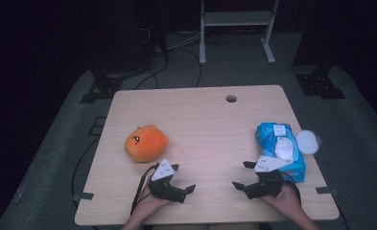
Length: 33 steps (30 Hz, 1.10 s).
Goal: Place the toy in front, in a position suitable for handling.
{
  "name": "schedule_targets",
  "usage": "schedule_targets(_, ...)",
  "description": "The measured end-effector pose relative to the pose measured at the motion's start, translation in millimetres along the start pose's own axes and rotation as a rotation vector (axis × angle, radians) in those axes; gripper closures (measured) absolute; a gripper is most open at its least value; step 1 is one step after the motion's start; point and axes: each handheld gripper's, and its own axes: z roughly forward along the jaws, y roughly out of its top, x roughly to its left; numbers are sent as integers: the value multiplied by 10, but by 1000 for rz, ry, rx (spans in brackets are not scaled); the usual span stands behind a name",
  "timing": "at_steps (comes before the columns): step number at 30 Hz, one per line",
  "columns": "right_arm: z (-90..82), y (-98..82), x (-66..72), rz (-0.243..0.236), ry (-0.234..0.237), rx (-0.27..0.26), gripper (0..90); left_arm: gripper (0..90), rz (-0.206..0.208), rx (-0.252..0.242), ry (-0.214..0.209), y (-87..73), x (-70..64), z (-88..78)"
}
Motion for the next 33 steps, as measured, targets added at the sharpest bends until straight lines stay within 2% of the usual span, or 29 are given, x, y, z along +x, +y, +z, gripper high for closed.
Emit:
schedule_targets(4,13,-19,-35,13,3,9,154,30,2,10,-9,-3,10,9)
schedule_targets(10,-21,-35,-42,33,-7,0,155,30,19,-7,-18,59,-17,-17)
schedule_targets(17,-9,-32,-11,36,-9,9,154,30,56,-78,-4,303,43,-204)
schedule_targets(19,0,-24,6,30,-6,12,154,30,74,-101,29,407,131,-310)
schedule_targets(23,14,-12,0,33,-10,8,154,30,70,-130,67,516,254,-456)
schedule_targets(25,19,-12,-11,36,-12,9,154,30,87,-136,115,593,363,-580)
schedule_targets(26,19,-12,-11,36,-12,9,154,30,87,-136,115,593,363,-580)
schedule_targets(27,16,-15,-16,44,-8,7,154,30,100,-144,136,631,456,-660)
schedule_targets(28,16,-15,-16,44,-8,7,154,30,100,-144,136,631,456,-660)
schedule_targets(29,2,-16,-13,40,-7,7,154,30,94,-157,170,659,588,-738)
schedule_targets(33,-22,-14,-10,43,-16,1,154,30,31,-195,218,632,813,-852)
